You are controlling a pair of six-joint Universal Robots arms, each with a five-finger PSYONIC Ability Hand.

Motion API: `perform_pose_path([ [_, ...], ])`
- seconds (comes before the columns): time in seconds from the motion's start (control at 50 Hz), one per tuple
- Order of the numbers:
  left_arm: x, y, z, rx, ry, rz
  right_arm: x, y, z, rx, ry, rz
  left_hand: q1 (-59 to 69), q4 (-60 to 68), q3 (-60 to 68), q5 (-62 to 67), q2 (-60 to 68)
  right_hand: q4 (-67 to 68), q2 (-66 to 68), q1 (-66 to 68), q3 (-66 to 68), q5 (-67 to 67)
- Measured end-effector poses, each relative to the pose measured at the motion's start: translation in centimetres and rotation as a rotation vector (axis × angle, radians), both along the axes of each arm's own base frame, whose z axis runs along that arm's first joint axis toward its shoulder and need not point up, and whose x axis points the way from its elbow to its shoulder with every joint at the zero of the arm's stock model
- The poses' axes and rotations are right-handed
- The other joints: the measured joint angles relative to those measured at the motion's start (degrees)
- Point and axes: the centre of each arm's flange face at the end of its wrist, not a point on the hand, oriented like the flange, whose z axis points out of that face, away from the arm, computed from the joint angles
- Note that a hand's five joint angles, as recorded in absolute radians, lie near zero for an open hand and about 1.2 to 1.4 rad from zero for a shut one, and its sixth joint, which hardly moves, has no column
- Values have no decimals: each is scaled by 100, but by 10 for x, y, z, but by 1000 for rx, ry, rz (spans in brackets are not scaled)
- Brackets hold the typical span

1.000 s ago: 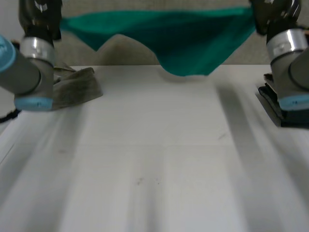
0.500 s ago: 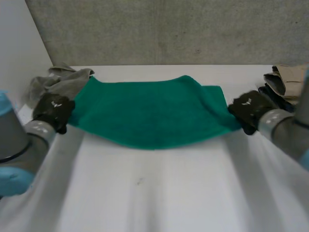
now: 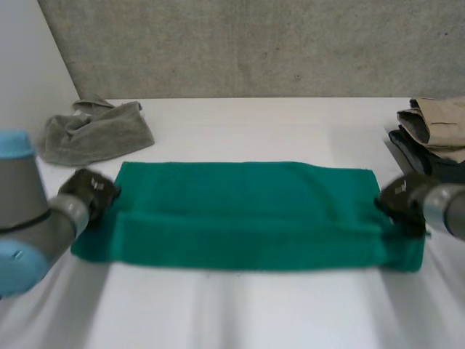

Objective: Fold the laundry.

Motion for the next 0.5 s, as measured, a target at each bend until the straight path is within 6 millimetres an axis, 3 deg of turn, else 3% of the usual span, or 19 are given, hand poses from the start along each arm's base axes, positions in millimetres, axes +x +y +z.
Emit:
perform_pose_path([
  [0.06,-14,-48,23,-182,39,6,19,-46,28,-260,-41,-31,0,0,0,1,0,0,0,0,0,0],
  [0.08,-17,-56,31,-225,50,7,21,-51,34,-300,-52,-33,0,0,0,1,0,0,0,0,0,0],
  [0.12,-26,-86,69,-425,104,9,34,-77,75,-544,-136,-47,0,0,0,0,0,0,0,0,0,0],
  [0.14,-29,-93,83,-493,125,9,36,-83,88,-618,-166,-49,0,0,0,0,0,0,0,0,0,1],
  [0.22,-38,-114,166,-891,274,3,44,-98,173,-1062,-358,-38,0,0,0,1,0,0,0,0,0,0],
  [0.24,-38,-114,166,-891,274,3,44,-98,173,-1062,-358,-38,0,0,0,1,0,0,0,0,0,0],
  [0.26,-39,-114,193,-1017,334,-4,44,-96,199,-1199,-417,-24,0,0,0,0,0,0,0,0,0,1],
  [0.28,-39,-113,202,-1058,357,-7,44,-95,207,-1242,-435,-18,0,0,0,0,0,0,0,0,0,4],
  [0.34,-38,-109,221,-1140,418,-18,44,-91,222,-1329,-473,-2,0,0,0,1,0,0,0,0,0,12],
  [0.42,-38,-107,222,-1138,441,-22,44,-90,221,-1334,-479,4,0,0,0,35,0,0,0,0,0,13],
  [0.44,-38,-107,218,-1122,442,-22,45,-91,219,-1326,-478,4,0,0,0,36,1,0,0,0,0,11],
  [0.46,-37,-107,203,-1066,438,-20,45,-93,201,-1261,-464,2,0,0,0,36,1,0,0,0,0,11],
  [0.5,-37,-107,187,-1011,430,-18,46,-95,185,-1207,-451,-1,0,1,0,36,4,0,0,0,0,13],
])
